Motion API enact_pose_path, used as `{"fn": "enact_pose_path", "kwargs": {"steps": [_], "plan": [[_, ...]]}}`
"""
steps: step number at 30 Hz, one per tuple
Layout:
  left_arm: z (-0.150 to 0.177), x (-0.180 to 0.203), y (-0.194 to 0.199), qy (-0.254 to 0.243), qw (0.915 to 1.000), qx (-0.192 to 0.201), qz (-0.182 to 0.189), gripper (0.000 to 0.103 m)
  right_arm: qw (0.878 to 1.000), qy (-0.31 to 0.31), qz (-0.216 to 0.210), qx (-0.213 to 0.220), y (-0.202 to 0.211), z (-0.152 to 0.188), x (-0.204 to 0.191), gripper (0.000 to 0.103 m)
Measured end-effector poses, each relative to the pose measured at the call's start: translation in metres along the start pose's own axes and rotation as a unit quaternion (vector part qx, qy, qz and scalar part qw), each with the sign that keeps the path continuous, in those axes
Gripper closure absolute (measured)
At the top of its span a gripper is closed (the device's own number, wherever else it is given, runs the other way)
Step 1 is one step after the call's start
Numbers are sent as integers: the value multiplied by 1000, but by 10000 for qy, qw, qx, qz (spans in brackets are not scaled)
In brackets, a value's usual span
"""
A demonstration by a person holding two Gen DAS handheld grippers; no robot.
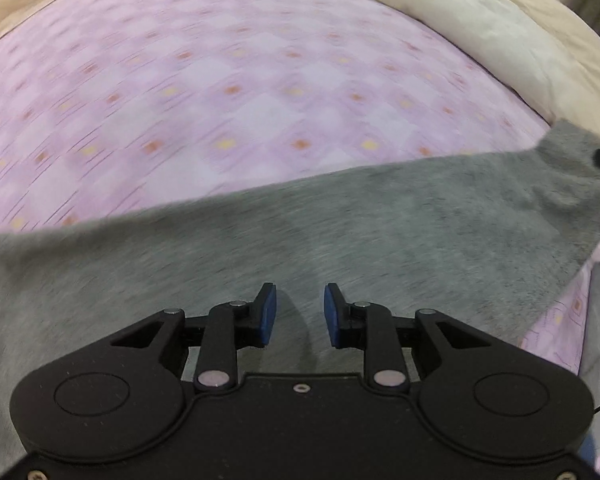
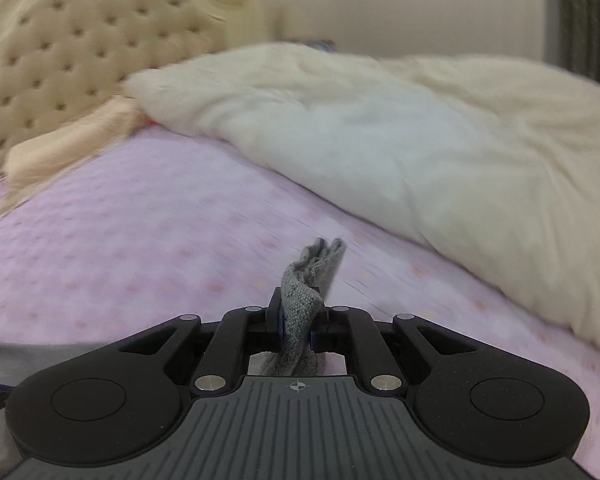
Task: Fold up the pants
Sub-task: 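Lift the cuffs with the right tool and fold them toward the waistband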
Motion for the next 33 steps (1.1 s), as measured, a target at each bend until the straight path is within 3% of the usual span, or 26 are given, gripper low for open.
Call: {"fn": "enact_pose_path", "kwargs": {"steps": [6, 11, 16, 19, 20, 21, 24, 27, 33], "plan": [[11, -41, 17, 391, 9991, 144, -12, 69, 9954, 578, -643, 417, 36, -34, -82, 92], [16, -73, 32, 724, 9969, 308, 38, 69, 9822, 1145, -1416, 469, 51, -32, -175, 92], [22, -111, 38, 1141, 9927, 400, 17, 69, 9611, 1895, -2003, -152, 36, 5, -269, 92], [29, -136, 41, 1422, 9889, 428, -67, 67, 9381, 2417, -2283, -969, 20, 38, -314, 89], [31, -144, 44, 1520, 9873, 448, -102, 65, 9318, 2525, -2356, -1118, 16, 47, -322, 78], [34, -153, 46, 1632, 9854, 463, -143, 62, 9273, 2629, -2389, -1178, 15, 54, -328, 72], [39, -173, 51, 1850, 9812, 501, -241, 60, 9223, 2816, -2412, -1094, 22, 56, -327, 71], [45, -177, 58, 1902, 9796, 592, -274, 54, 9323, 2631, -2327, -860, 32, 39, -307, 71], [48, -158, 60, 1781, 9817, 663, 139, 40, 9574, 2064, -1850, -803, 30, 12, -243, 70]]}}
Point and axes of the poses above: each gripper's, at about its wrist camera, not at the fingertips, and y roughly against the way its jaws point, x to its right, z to its underside, the point moved 3 cm from there along -y, roughly the way its jaws point, and after that the axes turned 7 degrees about y, right-handed, at the moved point
